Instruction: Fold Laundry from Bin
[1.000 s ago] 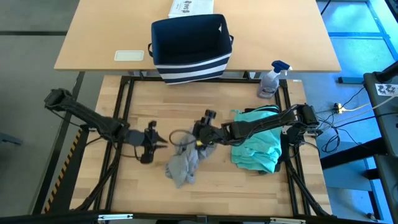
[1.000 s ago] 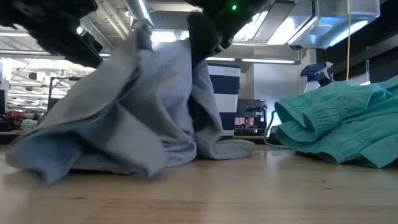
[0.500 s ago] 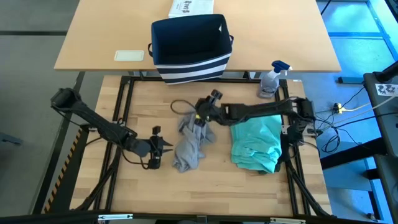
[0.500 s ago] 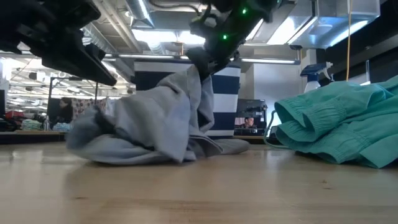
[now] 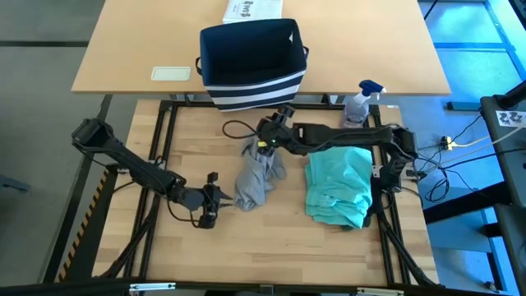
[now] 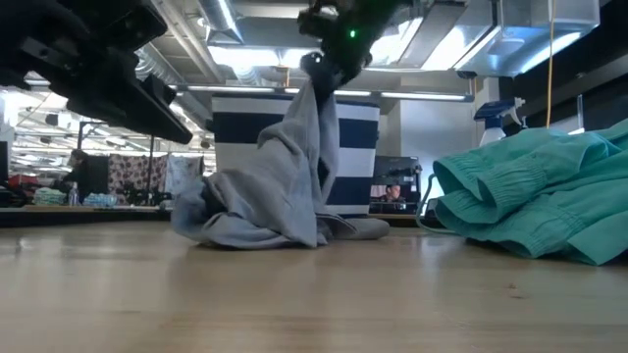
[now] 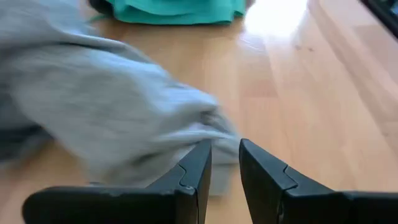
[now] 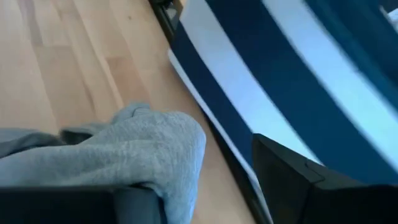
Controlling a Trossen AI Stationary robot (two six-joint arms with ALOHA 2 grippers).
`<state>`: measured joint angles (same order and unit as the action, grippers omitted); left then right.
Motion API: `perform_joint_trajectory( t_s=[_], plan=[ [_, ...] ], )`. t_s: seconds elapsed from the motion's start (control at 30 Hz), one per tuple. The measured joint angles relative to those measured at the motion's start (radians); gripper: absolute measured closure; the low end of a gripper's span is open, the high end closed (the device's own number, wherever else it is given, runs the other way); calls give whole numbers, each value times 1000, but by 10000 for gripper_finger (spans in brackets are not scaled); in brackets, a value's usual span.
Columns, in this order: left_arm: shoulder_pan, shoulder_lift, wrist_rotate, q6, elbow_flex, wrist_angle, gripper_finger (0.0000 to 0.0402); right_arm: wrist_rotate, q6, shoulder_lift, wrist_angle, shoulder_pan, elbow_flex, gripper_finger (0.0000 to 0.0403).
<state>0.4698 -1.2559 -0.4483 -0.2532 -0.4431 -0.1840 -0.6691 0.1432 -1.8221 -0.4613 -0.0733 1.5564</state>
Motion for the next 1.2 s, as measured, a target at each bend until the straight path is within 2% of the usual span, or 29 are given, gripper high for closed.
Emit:
perform_joint_trajectory(
  t_s=[0.1,0.2,0.37,0.47,0.63,0.8,0.93,1.07,1.2],
  plan=[
    [1,-36,21,-22,0,-32,324,-19,-4,1,-112,11,79,221],
    [0,-84,-9,-77,0,-46,324,-18,-15,2,-184,22,124,221],
    [0,-165,-155,-116,0,-57,324,10,-40,2,-235,46,142,221],
    [0,-197,-191,-109,0,-58,315,33,-46,2,-258,49,138,221],
    [-1,-228,-196,-111,-1,-58,263,57,-69,2,-271,47,128,221],
    [-12,-231,-257,-104,-18,-60,201,60,-72,2,-265,47,128,221],
    [-50,-231,-228,-104,-19,-60,168,60,-72,2,-265,47,128,221],
    [-89,-231,-218,-112,-19,-64,165,60,-72,2,-264,47,128,221],
    [-111,-231,-214,-118,-19,-66,185,60,-72,2,-265,47,128,221]
  ],
)
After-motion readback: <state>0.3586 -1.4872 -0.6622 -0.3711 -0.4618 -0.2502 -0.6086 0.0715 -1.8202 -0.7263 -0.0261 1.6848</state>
